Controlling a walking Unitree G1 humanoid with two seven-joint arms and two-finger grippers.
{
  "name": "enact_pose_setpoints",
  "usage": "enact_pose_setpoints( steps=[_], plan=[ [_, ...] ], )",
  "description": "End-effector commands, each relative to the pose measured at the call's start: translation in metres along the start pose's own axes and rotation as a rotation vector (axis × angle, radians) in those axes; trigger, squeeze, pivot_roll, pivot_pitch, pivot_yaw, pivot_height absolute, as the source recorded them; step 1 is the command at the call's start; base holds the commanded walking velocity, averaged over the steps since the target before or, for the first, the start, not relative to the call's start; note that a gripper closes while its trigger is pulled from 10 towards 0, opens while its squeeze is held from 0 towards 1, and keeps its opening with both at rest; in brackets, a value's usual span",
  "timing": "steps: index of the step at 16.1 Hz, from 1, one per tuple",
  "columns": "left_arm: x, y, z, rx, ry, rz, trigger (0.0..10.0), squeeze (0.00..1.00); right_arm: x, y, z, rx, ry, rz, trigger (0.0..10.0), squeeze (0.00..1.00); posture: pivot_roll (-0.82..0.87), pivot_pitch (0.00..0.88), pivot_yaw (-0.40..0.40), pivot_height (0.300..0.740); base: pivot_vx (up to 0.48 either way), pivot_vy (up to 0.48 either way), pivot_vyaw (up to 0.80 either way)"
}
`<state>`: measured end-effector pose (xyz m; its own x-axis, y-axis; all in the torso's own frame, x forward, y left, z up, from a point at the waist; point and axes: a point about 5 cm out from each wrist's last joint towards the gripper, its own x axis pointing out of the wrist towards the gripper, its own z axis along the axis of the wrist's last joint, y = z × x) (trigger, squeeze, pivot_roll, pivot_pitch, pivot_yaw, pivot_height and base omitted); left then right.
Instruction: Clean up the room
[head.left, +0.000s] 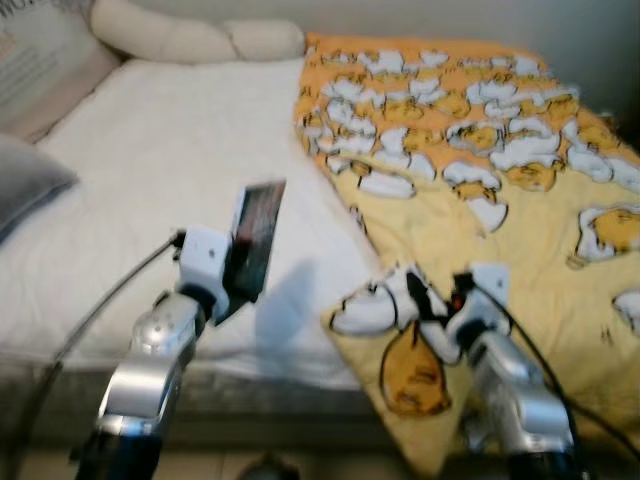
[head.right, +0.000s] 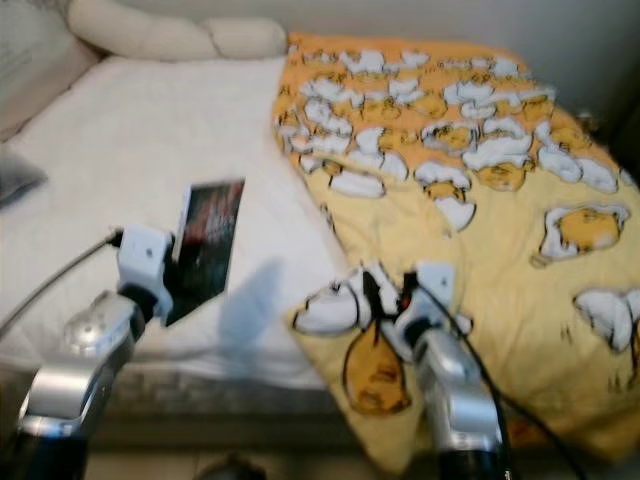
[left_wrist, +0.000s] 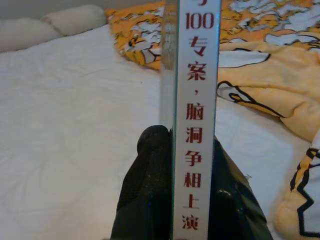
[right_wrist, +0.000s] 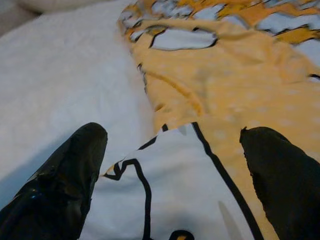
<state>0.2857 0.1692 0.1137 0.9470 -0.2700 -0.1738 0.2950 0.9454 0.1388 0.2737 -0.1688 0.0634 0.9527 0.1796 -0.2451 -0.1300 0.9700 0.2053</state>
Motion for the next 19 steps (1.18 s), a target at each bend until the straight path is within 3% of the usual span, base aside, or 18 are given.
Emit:
enact_pose_setpoints(
  steps=[1,19],
  plan=[
    [0.001,0.006,0.011,0.022,-0.039,0.014,10.0,0.0,0.003,0.005,0.001,0.009,-0.008,0.012,10.0,0.0,0.06,0.0,0.042,0.74,0.0,0.382,0.0],
    [-0.003,0.011,0.007,0.035,-0.019,0.023,10.0,0.0,0.009,0.016,-0.002,0.007,0.019,0.089,10.0,0.0,0.08,0.0,0.035,0.74,0.0,0.382,0.0]
  ],
)
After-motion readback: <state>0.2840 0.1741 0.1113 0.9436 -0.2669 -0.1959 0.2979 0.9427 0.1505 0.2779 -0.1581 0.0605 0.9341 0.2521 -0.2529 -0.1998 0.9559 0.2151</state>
